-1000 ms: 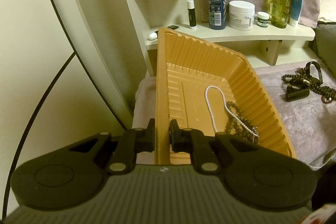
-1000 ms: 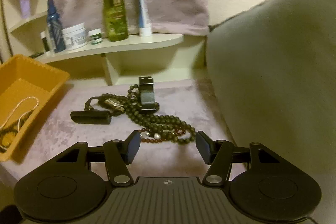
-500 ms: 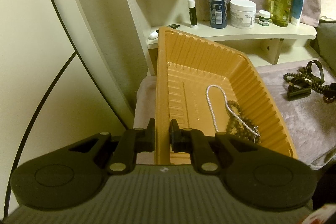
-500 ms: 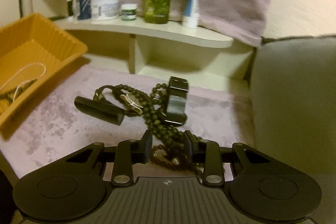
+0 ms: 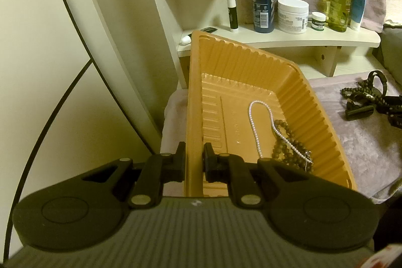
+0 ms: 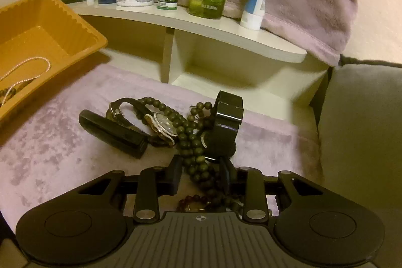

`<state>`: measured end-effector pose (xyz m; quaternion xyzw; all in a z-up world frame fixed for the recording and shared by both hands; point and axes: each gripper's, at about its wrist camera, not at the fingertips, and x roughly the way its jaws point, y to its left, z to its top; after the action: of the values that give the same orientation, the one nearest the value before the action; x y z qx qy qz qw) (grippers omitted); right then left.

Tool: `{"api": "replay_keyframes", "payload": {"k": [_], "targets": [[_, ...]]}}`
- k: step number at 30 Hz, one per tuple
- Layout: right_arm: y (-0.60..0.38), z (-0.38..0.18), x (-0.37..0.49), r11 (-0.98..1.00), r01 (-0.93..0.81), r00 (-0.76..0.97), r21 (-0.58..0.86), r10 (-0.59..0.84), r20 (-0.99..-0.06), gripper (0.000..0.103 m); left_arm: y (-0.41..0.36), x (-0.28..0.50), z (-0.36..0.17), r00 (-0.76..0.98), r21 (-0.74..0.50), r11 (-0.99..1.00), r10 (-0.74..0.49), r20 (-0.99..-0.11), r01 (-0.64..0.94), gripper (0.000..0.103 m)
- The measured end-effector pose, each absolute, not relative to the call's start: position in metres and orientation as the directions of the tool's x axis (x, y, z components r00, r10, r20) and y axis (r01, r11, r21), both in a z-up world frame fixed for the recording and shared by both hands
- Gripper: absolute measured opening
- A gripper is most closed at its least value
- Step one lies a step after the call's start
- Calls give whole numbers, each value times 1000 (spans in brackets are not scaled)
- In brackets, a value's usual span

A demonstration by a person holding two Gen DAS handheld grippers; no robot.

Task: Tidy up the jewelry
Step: 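Close the right gripper on a dark wooden bead strand, then lift the dark bead strand high with the right gripper, untangling it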

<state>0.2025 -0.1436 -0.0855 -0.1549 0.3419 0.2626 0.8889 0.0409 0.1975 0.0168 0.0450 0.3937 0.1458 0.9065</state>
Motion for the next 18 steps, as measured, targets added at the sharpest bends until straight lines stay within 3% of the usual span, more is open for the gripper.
{"api": "replay_keyframes", "payload": {"k": [3, 9, 18], "targets": [[-146, -81, 199, 814, -575, 615, -79, 367, -698, 14, 198, 41, 17, 648, 194, 953, 299, -700, -231, 12], [-150, -77, 186, 816, -574, 627, -73, 380, -680, 14, 198, 41, 16, 649, 192, 954, 298, -701, -230, 12], [-157, -28, 166, 828, -546, 737, -128, 402, -543, 14, 197, 41, 17, 650, 193, 954, 299, -699, -231, 12]]}}
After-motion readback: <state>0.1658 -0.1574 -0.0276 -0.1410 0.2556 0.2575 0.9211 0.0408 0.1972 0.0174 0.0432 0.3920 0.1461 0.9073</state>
